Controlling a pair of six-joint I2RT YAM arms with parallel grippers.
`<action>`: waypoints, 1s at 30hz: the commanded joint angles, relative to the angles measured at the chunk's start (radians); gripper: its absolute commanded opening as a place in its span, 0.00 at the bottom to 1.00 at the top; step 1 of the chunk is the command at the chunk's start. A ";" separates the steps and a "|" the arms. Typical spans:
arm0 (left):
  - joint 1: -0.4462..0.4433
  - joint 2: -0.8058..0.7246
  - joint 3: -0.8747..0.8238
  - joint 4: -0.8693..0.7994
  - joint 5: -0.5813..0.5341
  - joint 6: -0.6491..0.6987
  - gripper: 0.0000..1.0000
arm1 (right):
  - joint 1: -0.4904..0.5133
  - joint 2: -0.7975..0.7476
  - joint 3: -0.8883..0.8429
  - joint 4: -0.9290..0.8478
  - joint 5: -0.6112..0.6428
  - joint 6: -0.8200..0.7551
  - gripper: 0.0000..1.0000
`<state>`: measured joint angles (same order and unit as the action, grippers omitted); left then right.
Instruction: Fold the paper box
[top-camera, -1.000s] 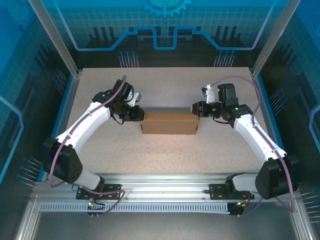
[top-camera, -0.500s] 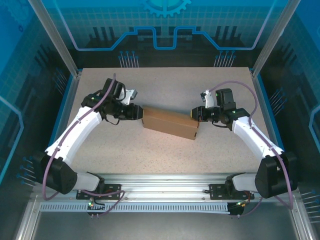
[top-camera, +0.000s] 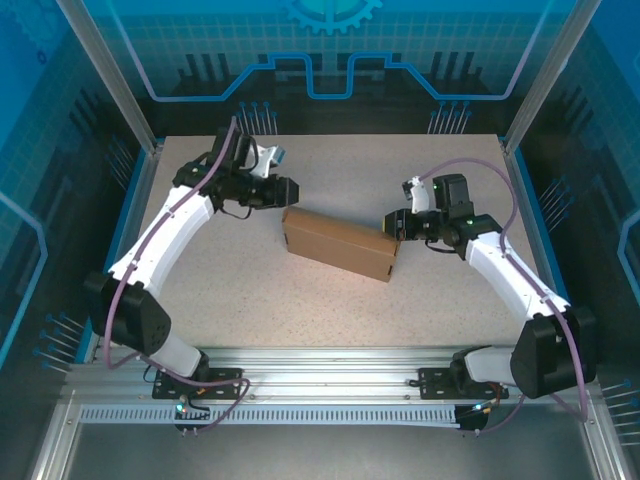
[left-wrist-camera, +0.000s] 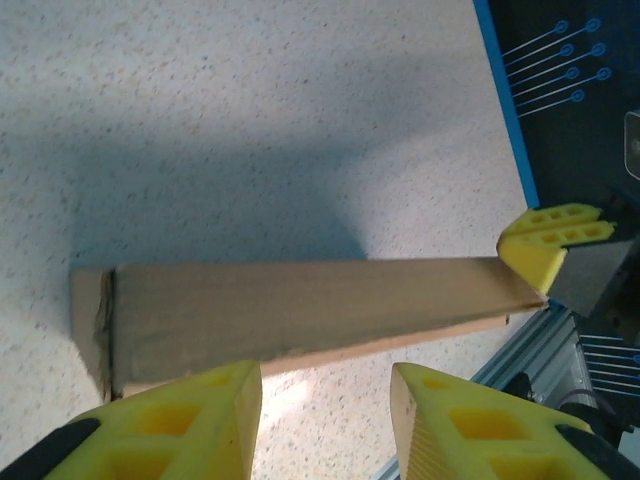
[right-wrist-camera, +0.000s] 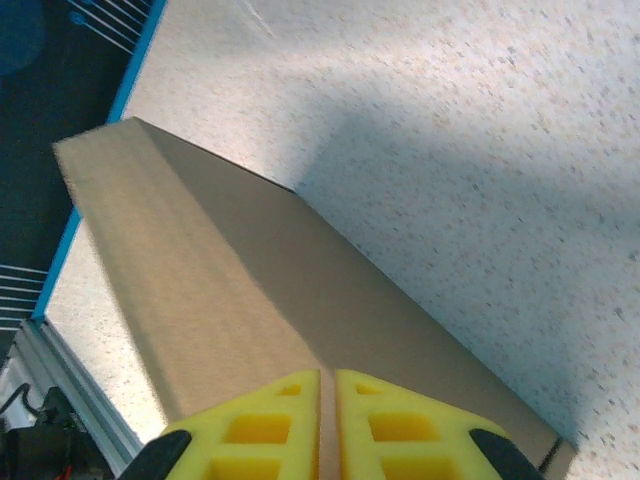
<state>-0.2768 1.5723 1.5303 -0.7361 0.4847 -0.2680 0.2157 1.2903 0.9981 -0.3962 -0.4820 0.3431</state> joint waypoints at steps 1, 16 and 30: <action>0.002 0.041 0.037 0.037 0.053 -0.010 0.40 | -0.011 -0.043 0.041 -0.012 -0.094 -0.022 0.14; 0.001 0.104 -0.057 0.127 0.081 0.020 0.39 | -0.007 -0.037 -0.008 0.019 -0.221 0.011 0.11; 0.000 0.083 -0.170 0.167 0.083 0.010 0.39 | 0.006 -0.022 -0.092 0.045 -0.193 0.005 0.08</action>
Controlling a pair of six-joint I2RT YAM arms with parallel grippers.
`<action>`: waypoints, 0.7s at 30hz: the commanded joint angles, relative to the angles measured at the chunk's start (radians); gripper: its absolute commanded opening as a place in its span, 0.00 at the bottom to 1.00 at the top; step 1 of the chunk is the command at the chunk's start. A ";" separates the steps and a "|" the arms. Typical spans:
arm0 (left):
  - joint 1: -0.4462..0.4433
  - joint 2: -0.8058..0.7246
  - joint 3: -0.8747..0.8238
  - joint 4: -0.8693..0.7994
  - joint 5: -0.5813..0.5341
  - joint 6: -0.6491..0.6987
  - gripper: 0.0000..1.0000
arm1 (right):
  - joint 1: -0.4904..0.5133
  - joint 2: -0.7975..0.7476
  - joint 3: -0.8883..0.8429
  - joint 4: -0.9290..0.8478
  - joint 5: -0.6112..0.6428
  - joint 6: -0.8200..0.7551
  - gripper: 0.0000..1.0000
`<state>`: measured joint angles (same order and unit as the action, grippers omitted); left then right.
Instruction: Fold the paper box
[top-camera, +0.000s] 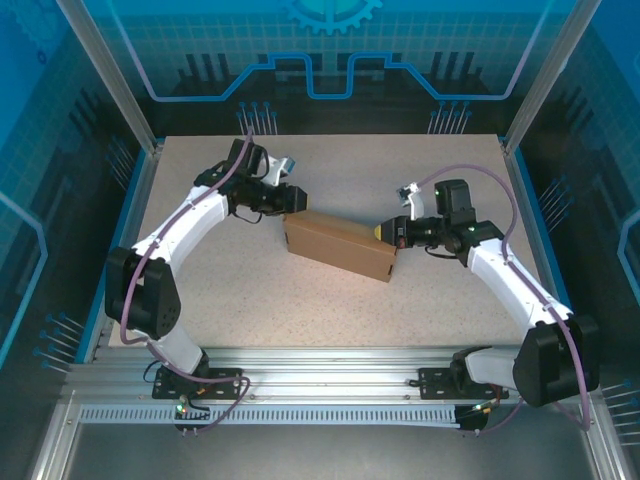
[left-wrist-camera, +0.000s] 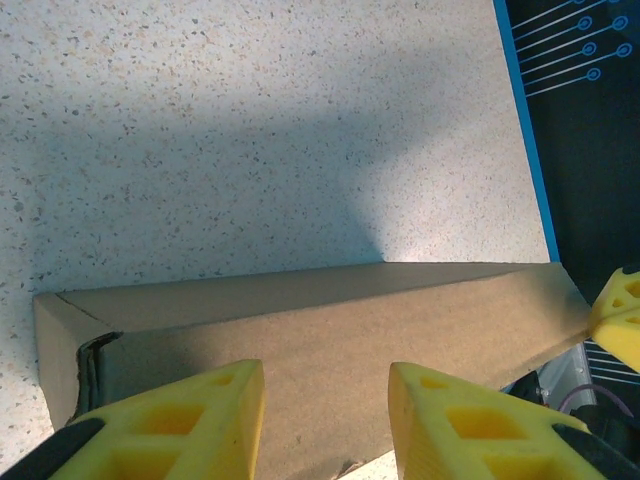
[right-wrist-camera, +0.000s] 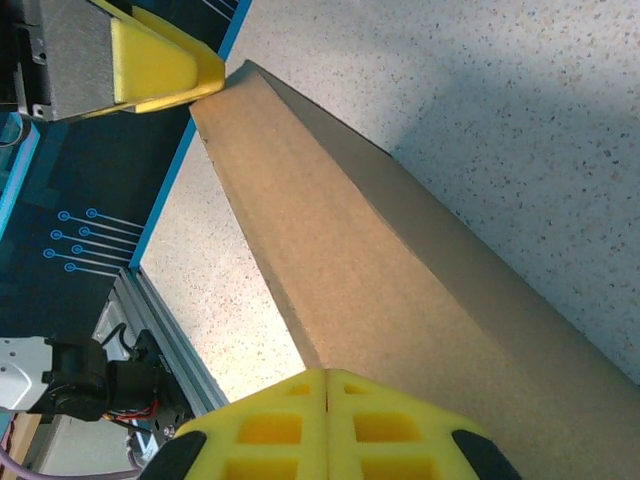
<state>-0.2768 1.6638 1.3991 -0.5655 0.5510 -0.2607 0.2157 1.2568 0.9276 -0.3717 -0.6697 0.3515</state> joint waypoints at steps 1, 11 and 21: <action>0.001 -0.010 -0.046 0.001 0.014 0.002 0.39 | 0.006 0.011 -0.026 0.021 -0.001 -0.005 0.07; 0.002 -0.051 -0.151 0.049 -0.025 0.011 0.37 | -0.004 0.010 -0.105 0.054 0.013 -0.013 0.05; 0.002 -0.049 -0.218 0.136 -0.014 -0.019 0.37 | -0.040 -0.004 -0.215 0.184 -0.023 0.016 0.04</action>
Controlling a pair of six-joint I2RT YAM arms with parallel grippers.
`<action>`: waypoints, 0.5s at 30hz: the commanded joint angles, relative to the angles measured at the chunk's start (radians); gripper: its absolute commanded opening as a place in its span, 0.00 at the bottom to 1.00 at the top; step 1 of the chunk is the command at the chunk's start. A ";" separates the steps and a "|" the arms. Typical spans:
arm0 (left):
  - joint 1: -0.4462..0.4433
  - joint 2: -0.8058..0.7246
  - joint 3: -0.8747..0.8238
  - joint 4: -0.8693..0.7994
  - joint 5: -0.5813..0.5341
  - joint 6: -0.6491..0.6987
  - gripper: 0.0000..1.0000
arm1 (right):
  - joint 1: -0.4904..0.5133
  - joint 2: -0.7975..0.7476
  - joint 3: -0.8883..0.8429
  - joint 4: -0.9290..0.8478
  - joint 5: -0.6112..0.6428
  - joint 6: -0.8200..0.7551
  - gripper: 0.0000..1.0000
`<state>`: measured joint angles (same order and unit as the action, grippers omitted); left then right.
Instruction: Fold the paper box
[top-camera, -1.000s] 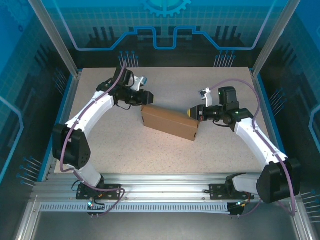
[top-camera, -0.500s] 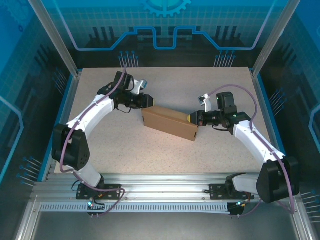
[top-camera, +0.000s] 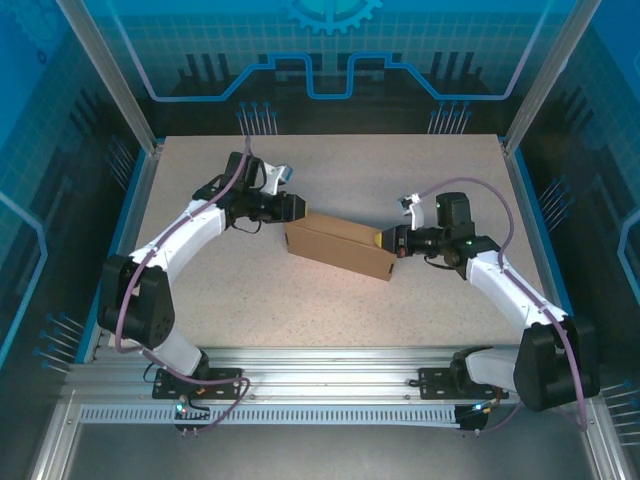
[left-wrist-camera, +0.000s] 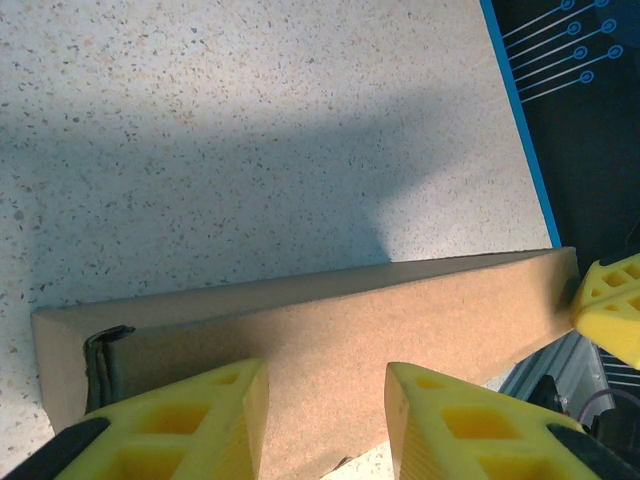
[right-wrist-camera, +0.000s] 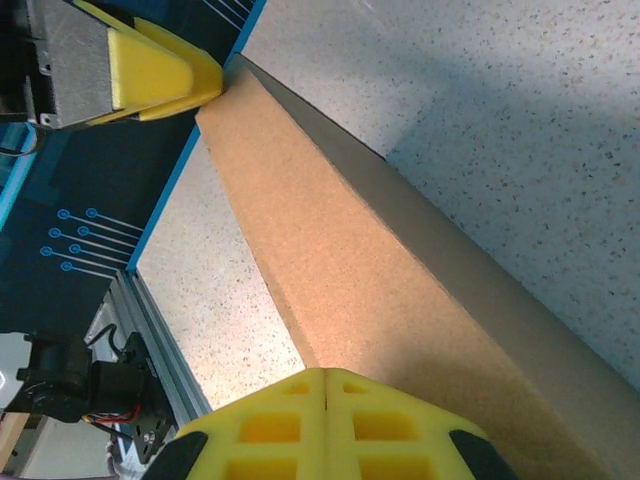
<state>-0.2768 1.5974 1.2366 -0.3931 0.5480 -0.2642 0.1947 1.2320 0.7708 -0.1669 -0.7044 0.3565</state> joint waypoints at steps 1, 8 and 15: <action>0.002 0.019 -0.065 -0.024 -0.007 -0.021 0.37 | -0.020 0.023 -0.063 -0.017 0.012 0.011 0.04; 0.002 0.000 -0.047 -0.016 0.009 -0.049 0.37 | -0.013 -0.014 0.014 -0.098 0.022 -0.028 0.11; 0.002 -0.042 0.044 -0.023 0.034 -0.085 0.51 | 0.066 -0.015 0.245 -0.284 0.093 -0.162 0.38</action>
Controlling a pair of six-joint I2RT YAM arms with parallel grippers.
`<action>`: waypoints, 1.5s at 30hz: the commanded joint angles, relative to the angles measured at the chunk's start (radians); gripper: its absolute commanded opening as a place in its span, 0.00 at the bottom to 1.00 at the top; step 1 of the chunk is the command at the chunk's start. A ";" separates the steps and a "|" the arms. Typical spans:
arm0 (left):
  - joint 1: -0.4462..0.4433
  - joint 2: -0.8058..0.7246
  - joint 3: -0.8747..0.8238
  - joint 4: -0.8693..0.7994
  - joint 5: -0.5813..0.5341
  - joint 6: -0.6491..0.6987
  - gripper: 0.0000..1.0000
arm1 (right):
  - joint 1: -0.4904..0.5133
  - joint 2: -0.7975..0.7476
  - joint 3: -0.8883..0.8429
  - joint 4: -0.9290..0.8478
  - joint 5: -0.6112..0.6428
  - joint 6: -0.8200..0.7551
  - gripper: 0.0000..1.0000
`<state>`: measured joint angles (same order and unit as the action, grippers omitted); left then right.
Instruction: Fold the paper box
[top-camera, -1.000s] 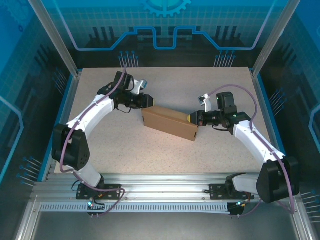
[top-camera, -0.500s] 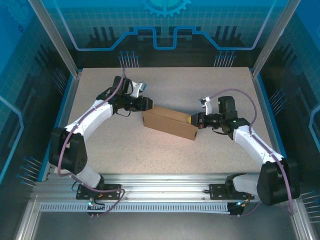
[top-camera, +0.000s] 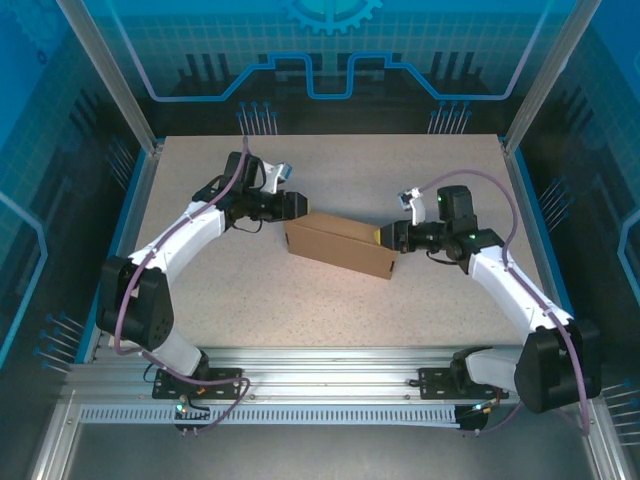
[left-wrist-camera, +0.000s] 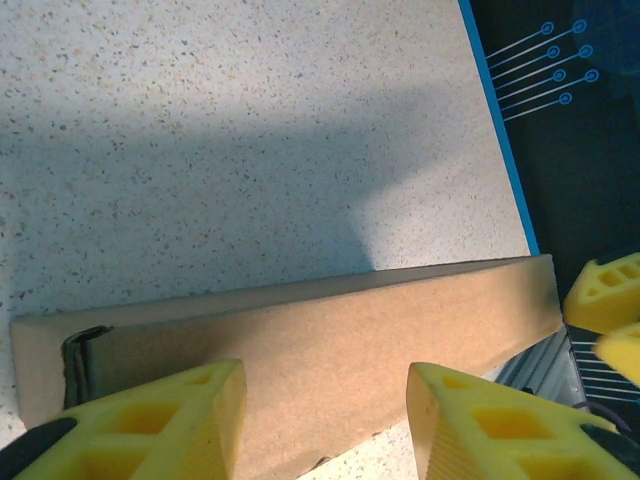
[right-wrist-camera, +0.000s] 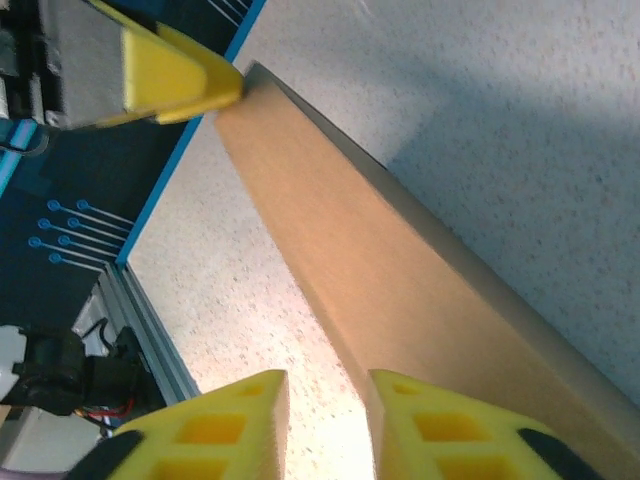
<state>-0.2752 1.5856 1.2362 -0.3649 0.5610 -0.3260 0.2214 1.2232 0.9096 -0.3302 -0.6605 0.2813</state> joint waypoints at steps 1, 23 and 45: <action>0.000 -0.040 0.054 -0.047 0.024 -0.027 0.53 | 0.056 0.005 0.144 -0.156 0.074 -0.115 0.46; 0.073 -0.573 -0.250 -0.079 0.082 0.026 0.99 | 0.329 0.405 0.644 -0.601 0.474 -0.491 0.99; 0.074 -0.690 -0.308 -0.198 0.080 0.110 0.99 | 0.474 0.670 0.786 -0.654 0.803 -0.590 0.79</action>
<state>-0.2054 0.8902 0.9424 -0.5400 0.6296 -0.2516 0.6708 1.8839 1.6905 -0.9676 0.1024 -0.2920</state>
